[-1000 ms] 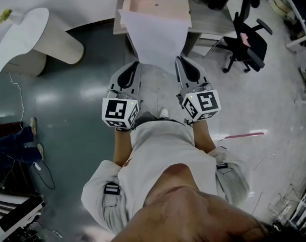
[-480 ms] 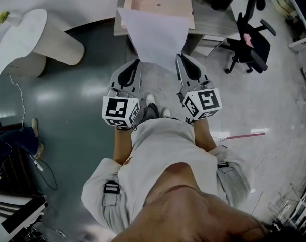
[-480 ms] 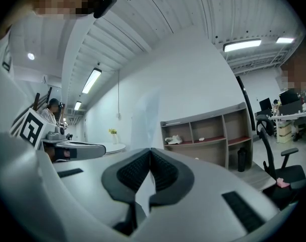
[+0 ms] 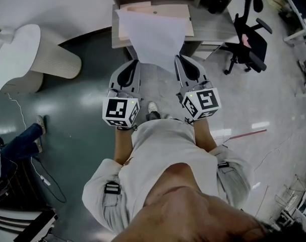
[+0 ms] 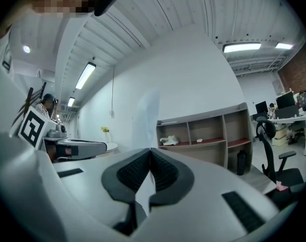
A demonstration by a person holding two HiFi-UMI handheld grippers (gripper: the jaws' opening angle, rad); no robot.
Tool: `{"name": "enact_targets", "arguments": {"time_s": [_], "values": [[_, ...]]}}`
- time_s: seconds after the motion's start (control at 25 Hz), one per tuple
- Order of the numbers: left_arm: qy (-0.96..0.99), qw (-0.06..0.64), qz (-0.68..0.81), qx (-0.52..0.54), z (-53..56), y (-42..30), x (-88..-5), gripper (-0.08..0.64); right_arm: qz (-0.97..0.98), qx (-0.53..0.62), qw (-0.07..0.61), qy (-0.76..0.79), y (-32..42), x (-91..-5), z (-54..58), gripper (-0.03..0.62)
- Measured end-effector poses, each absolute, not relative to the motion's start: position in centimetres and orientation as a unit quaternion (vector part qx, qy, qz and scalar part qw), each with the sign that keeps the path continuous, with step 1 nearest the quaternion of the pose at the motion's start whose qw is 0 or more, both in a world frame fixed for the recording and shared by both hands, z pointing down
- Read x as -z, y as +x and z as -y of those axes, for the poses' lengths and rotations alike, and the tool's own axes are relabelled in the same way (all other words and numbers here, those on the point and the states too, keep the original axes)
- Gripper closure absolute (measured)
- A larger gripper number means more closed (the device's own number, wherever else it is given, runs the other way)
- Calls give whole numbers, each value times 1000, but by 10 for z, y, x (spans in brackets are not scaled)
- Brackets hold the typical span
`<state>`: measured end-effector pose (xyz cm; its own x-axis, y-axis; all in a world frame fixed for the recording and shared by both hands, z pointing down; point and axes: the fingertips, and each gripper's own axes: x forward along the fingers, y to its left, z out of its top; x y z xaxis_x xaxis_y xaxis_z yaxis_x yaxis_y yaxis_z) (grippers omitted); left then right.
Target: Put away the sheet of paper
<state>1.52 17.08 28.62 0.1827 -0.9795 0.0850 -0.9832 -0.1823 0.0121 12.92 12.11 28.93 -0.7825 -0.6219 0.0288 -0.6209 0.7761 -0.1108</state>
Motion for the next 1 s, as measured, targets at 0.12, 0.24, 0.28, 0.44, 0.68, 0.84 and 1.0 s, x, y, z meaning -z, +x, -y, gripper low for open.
{"name": "enact_targets", "arguments": {"time_s": [0.12, 0.24, 0.28, 0.44, 0.68, 0.84, 1.0], "values": [[773, 34, 633, -26, -157, 1, -287, 538, -940, 55, 0, -336, 115, -289, -110, 574], [777, 36, 628, -24, -147, -12, -289, 538, -938, 53, -3, -341, 102, -290, -103, 574], [778, 36, 627, -24, -145, -16, -290, 538, -938, 53, -3, -343, 98, -290, -100, 574], [782, 35, 622, -24, -136, -32, -291, 538, -937, 52, -3, -346, 81, -292, -93, 574], [786, 44, 616, -22, -124, -52, -299, 538, -934, 57, -9, -352, 60, -297, -87, 574], [789, 55, 611, -22, -115, -59, -308, 538, -931, 63, -22, -358, 53, -306, -78, 574], [787, 66, 614, -23, -102, -62, -312, 538, -932, 68, -33, -355, 51, -310, -65, 574]]}}
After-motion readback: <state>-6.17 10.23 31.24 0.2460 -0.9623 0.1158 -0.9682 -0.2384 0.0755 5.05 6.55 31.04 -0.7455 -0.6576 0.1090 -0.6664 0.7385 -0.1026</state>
